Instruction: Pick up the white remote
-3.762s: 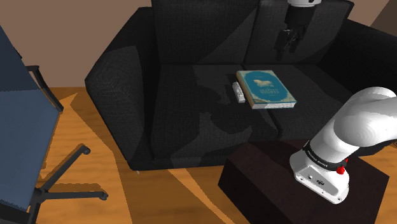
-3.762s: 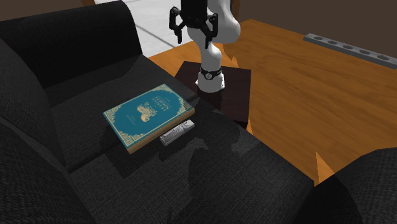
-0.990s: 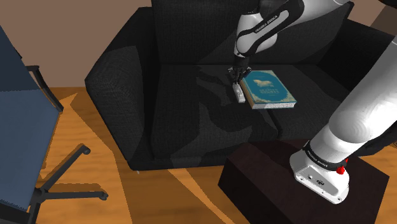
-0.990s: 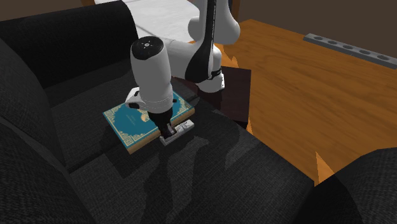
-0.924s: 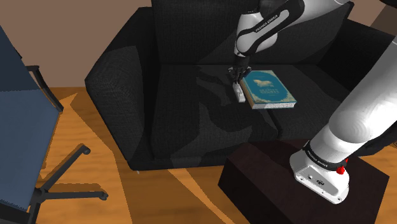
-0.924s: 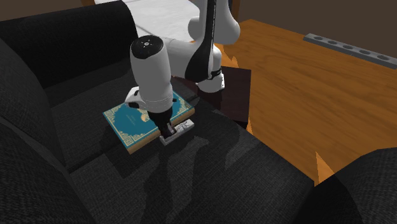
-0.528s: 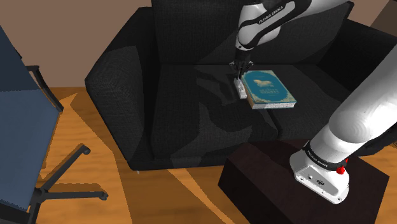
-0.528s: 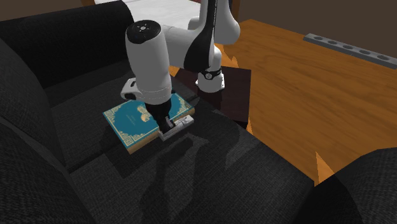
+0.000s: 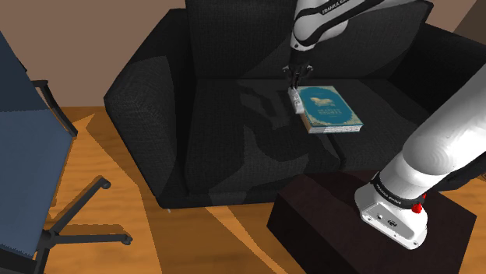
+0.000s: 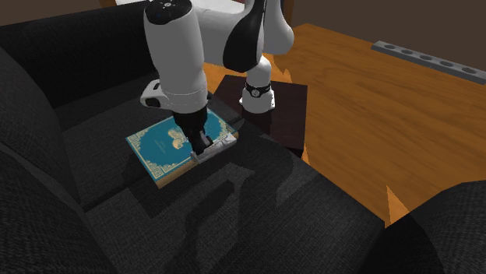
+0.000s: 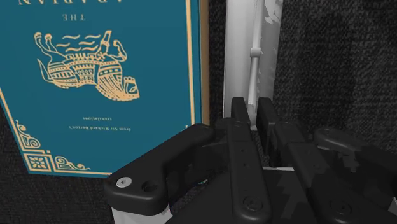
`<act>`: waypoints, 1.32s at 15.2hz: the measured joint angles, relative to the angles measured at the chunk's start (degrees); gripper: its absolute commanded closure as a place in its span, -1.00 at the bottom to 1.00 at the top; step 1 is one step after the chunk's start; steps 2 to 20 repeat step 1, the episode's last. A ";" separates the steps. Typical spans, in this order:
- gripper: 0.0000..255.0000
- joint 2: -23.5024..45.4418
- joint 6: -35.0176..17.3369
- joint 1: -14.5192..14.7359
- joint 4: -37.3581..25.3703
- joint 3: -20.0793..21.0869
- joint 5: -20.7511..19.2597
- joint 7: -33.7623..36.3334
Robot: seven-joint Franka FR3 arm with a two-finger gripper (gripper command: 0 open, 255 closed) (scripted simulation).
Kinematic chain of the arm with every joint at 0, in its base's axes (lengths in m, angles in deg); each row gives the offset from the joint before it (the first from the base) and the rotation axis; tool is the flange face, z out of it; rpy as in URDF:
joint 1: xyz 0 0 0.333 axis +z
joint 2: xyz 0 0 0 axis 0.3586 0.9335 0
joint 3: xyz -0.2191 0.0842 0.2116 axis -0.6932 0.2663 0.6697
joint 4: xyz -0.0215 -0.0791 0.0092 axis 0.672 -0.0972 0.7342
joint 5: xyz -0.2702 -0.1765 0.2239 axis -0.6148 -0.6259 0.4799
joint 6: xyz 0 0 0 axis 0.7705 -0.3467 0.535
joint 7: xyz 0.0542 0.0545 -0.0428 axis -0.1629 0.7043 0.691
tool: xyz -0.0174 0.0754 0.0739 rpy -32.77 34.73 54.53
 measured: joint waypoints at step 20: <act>1.00 -0.21 0.32 -0.04 -0.13 -0.04 0.02 -0.11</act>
